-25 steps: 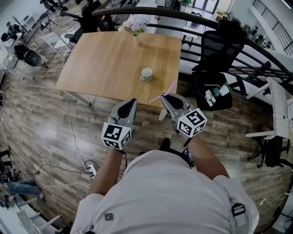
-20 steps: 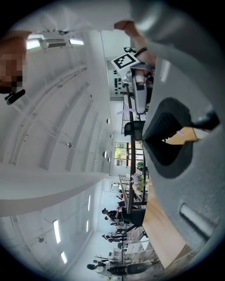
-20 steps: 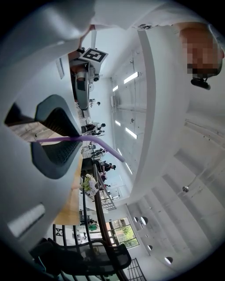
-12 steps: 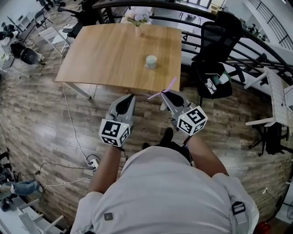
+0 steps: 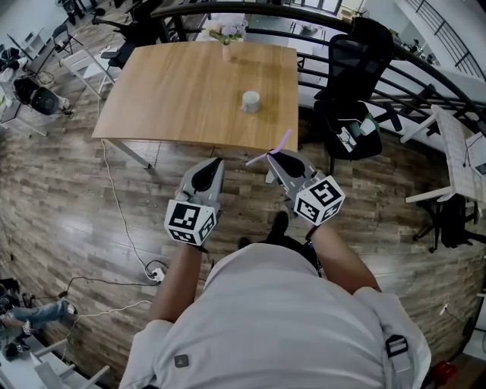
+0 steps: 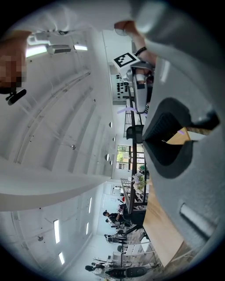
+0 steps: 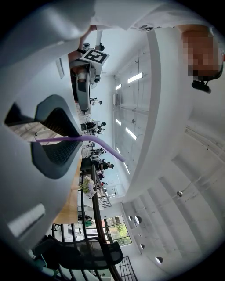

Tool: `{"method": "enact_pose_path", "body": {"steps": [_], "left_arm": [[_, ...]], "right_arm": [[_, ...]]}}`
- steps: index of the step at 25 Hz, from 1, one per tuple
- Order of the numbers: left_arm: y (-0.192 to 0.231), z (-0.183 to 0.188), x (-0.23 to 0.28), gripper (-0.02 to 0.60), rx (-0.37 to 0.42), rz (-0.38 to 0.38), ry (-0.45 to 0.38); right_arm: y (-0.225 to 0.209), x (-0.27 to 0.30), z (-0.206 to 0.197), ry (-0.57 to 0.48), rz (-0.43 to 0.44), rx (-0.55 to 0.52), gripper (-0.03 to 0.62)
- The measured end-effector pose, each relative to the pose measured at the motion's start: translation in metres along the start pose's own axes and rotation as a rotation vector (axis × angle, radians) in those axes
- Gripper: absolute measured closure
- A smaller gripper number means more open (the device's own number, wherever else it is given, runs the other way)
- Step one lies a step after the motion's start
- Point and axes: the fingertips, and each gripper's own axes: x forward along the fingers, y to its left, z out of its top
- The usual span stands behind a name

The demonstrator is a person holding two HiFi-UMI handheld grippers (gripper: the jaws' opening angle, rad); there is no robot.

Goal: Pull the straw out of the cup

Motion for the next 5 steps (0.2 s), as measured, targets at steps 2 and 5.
{"method": "enact_pose_path", "body": {"steps": [2,5], "left_arm": [[0.0012,0.0004,-0.0016,0.577,0.000,-0.002,-0.002],[0.0041,0.0015,-0.0062,0.577,-0.001,-0.004,-0.005]], "right_arm": [[0.0030,0.0005,0.0010,-0.001,-0.002,0.000,0.553],[0.0105,0.0026,0.0029,-0.002,0.002,-0.001,0.553]]}}
